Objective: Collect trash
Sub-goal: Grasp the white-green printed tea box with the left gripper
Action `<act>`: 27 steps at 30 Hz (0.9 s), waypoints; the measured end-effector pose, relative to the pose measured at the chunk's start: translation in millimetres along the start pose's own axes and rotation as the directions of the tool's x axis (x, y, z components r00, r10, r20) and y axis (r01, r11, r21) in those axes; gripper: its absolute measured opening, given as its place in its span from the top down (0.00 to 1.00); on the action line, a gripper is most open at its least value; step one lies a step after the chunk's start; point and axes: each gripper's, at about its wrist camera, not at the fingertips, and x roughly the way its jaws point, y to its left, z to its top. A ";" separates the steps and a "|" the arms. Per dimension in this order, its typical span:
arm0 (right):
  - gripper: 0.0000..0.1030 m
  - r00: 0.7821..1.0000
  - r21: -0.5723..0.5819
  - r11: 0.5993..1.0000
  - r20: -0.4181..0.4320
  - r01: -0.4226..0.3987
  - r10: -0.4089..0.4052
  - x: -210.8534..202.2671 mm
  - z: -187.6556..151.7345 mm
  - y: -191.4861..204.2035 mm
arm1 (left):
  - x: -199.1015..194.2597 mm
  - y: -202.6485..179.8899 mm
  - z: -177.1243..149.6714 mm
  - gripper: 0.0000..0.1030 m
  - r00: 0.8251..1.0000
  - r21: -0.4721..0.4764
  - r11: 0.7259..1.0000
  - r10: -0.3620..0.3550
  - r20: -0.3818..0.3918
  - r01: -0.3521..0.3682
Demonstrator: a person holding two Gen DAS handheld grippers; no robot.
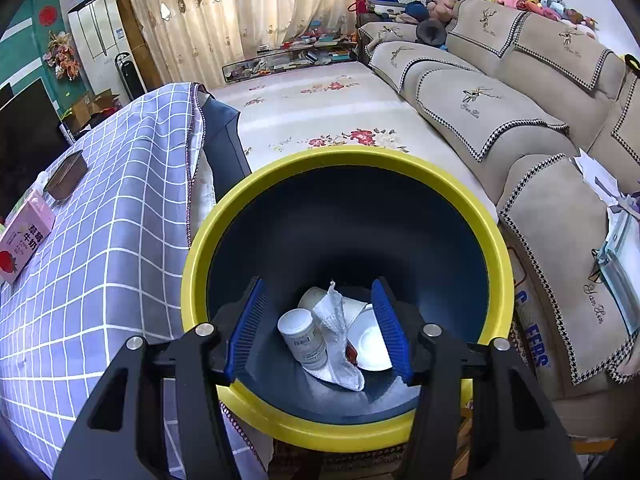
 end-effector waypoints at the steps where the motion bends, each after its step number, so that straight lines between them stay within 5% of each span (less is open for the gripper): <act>1: 0.49 1.000 -0.001 1.000 -0.001 -0.002 0.002 0.5 0.4 1.0 | 2.5 3.7 -1.2 0.05 1.000 -0.014 1.000 0.007 -0.010 -0.007; 6: 0.49 1.000 -0.009 1.000 -0.002 -0.013 0.013 2.1 1.3 6.1 | 12.2 3.4 -3.7 0.05 0.997 -0.042 0.998 -0.057 -0.052 0.055; 13: 0.48 1.000 -0.008 1.000 -0.003 -0.015 0.015 3.6 2.4 6.5 | 3.8 -27.9 8.2 0.05 0.998 0.054 0.997 -0.063 0.008 0.063; 20: 0.47 1.000 0.000 1.000 -0.002 -0.020 0.020 4.7 3.0 3.9 | 25.5 -41.9 13.2 0.05 0.999 0.082 0.996 -0.037 -0.028 0.039; 27: 0.47 1.000 0.005 1.000 -0.009 -0.028 0.028 8.6 0.2 1.0 | 54.7 -46.5 9.2 0.29 0.996 0.077 0.997 0.038 -0.081 -0.031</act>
